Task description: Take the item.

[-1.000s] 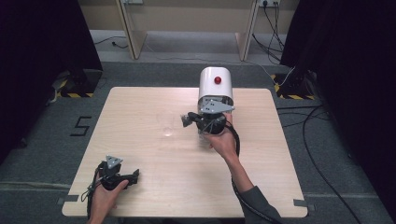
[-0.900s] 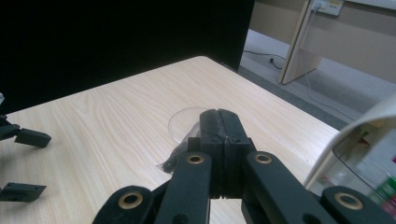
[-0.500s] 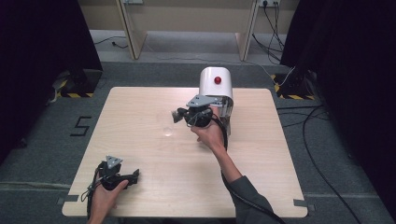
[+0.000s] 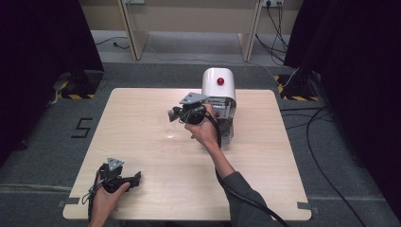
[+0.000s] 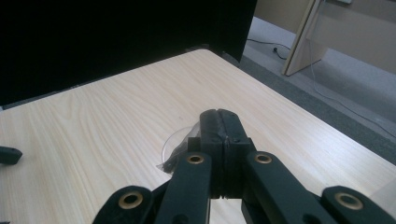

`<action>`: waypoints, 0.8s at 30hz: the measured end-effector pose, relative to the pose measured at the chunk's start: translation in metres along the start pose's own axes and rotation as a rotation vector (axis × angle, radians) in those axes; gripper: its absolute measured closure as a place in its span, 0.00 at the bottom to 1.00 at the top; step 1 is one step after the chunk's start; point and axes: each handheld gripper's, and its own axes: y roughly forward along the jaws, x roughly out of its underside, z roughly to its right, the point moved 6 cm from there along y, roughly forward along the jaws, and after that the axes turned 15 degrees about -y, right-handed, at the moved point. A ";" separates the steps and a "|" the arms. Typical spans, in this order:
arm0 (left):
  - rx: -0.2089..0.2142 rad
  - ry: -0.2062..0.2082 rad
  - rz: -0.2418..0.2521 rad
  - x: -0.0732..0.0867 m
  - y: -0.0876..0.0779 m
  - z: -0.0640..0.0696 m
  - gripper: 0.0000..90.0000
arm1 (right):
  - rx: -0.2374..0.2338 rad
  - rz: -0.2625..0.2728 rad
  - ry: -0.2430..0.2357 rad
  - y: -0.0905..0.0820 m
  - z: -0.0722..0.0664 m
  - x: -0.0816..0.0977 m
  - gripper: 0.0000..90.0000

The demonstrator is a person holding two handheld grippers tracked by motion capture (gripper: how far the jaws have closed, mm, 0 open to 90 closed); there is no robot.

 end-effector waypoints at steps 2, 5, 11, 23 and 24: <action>0.000 0.000 0.000 0.000 0.000 0.000 0.00 | -0.002 0.000 0.001 0.004 0.000 -0.001 1.00; 0.000 0.000 0.000 0.000 0.000 0.000 0.00 | -0.006 -0.002 0.002 0.013 -0.003 -0.006 1.00; 0.001 0.001 -0.003 0.000 0.000 0.000 0.00 | -0.015 -0.018 -0.003 0.030 -0.010 -0.008 1.00; 0.002 0.002 -0.005 0.000 0.000 0.000 0.00 | -0.013 -0.052 0.025 0.044 -0.006 0.012 1.00; 0.002 0.002 -0.005 0.000 0.000 0.000 0.00 | -0.013 -0.052 0.025 0.044 -0.006 0.012 1.00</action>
